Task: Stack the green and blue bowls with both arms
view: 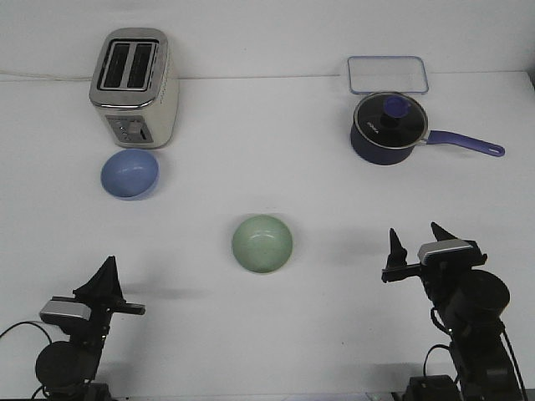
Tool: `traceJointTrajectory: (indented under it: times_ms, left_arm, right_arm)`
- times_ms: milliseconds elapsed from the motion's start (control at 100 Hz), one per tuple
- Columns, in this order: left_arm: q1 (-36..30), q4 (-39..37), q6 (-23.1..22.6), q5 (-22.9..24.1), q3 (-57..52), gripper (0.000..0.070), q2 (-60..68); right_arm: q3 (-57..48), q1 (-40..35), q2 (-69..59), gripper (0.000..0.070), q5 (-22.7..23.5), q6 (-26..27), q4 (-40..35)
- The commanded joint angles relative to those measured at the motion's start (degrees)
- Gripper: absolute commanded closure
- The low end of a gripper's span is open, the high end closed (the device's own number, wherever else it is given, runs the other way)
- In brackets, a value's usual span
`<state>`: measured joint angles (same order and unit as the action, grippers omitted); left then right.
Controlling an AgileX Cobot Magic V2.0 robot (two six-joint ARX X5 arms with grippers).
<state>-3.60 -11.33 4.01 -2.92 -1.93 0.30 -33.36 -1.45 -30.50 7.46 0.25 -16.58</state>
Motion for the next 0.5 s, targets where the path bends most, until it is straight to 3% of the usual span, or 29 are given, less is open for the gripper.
traceJointTrajectory:
  times_ms: [0, 270, 490]
  left_arm:
    - [0.04, -0.72, -0.09, 0.11, 1.14, 0.0688, -0.11]
    - [0.04, -0.85, 0.17, 0.13, 0.81, 0.0688, -0.11]
    - [0.04, 1.16, 4.11, 0.13, -4.87, 0.0688, 0.26]
  right_arm:
    - [-0.35, -0.09, -0.24, 0.0149, -0.02, 0.35, 0.77]
    - [-0.35, -0.09, -0.24, 0.0149, -0.02, 0.35, 0.74]
    - [-0.35, -0.09, -0.24, 0.0149, -0.02, 0.35, 0.74]
